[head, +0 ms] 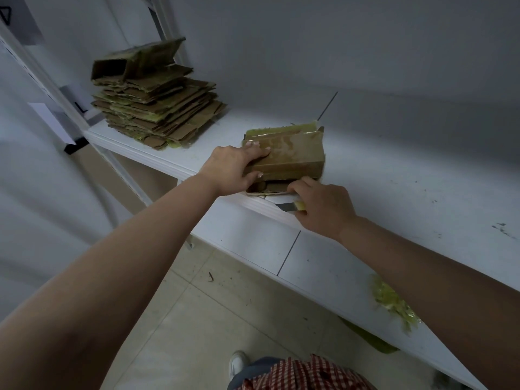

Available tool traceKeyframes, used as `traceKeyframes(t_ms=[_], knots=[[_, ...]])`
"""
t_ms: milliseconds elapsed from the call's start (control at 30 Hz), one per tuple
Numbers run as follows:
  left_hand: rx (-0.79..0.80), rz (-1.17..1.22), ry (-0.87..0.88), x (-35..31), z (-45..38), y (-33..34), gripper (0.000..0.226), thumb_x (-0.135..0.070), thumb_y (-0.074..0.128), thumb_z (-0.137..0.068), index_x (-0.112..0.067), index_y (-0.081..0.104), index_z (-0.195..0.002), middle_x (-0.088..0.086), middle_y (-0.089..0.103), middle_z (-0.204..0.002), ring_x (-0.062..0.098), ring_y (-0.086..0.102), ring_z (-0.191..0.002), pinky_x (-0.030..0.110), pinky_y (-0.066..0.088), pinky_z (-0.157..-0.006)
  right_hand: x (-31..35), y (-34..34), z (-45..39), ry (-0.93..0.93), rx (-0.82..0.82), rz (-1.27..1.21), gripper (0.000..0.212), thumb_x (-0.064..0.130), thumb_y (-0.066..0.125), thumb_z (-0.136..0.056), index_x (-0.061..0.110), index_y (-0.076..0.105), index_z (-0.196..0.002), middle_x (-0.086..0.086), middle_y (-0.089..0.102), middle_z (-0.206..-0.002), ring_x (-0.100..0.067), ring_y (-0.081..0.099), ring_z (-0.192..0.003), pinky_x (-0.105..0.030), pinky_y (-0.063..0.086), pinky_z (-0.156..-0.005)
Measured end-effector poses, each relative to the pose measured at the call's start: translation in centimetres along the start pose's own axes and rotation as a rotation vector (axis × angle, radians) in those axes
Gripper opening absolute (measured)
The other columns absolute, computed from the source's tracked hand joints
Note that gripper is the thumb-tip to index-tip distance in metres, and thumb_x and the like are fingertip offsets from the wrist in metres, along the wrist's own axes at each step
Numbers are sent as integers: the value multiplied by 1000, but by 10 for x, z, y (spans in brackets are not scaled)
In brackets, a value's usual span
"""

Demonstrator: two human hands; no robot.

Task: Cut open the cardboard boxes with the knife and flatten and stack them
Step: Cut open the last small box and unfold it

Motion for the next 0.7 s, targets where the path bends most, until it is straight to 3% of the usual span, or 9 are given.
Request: traceKeyframes(t_ms=[133, 233, 367, 433, 567, 700], knots=[[9, 14, -12, 6, 5, 1, 58, -39, 54, -94, -31, 33, -148, 1, 34, -154, 26, 50, -129, 38, 41, -99, 1, 10, 13, -83, -29, -12, 27, 22, 71, -74, 12, 66, -98, -3, 66, -91, -29, 62, -58, -24, 41, -52], [18, 7, -12, 2, 3, -1, 58, -40, 52, -96, -31, 31, -149, 1, 33, -155, 25, 48, -130, 38, 40, -100, -1, 18, 32, -119, -45, -5, 31, 19, 73, -68, 14, 69, -98, -1, 69, -87, -27, 62, -52, -30, 51, -44], [17, -9, -7, -11, -5, -3, 63, -46, 56, -91, -30, 33, -148, 2, 36, -154, 26, 52, -125, 35, 39, -97, -12, 9, 19, -103, -39, -25, 24, 21, 73, -71, 21, 72, -94, 0, 72, -77, -28, 65, -55, -32, 54, -50], [18, 0, -22, -14, -4, -1, 71, -49, 62, -85, -28, 34, -147, 3, 37, -153, 26, 51, -125, 34, 39, -96, -12, 0, 11, -103, -125, -36, 18, 21, 66, -74, 19, 70, -92, -1, 70, -71, -27, 63, -51, -32, 53, -48], [-12, 33, -44, -16, 2, 7, 81, -43, 73, -78, -24, 34, -146, 5, 33, -154, 21, 31, -142, 36, 37, -101, -10, -24, 6, -41, -367, 24, 30, 26, 51, -79, 14, 66, -103, -3, 65, -94, -21, 54, -45, -24, 43, -38], [-49, 48, -84, -19, 3, 11, 83, -35, 78, -75, -21, 35, -145, 5, 30, -156, 20, 24, -145, 37, 35, -107, -20, -25, -6, 93, -345, 177, 56, 20, 71, -66, 11, 58, -119, -9, 58, -119, -22, 53, -46, -20, 34, -40]])
Point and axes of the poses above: each hand's wrist, its own z-axis away from the middle knuckle, its own y-axis out of the palm, x = y × z, the point moved 6 cm from there along -z, towards the middle knuckle
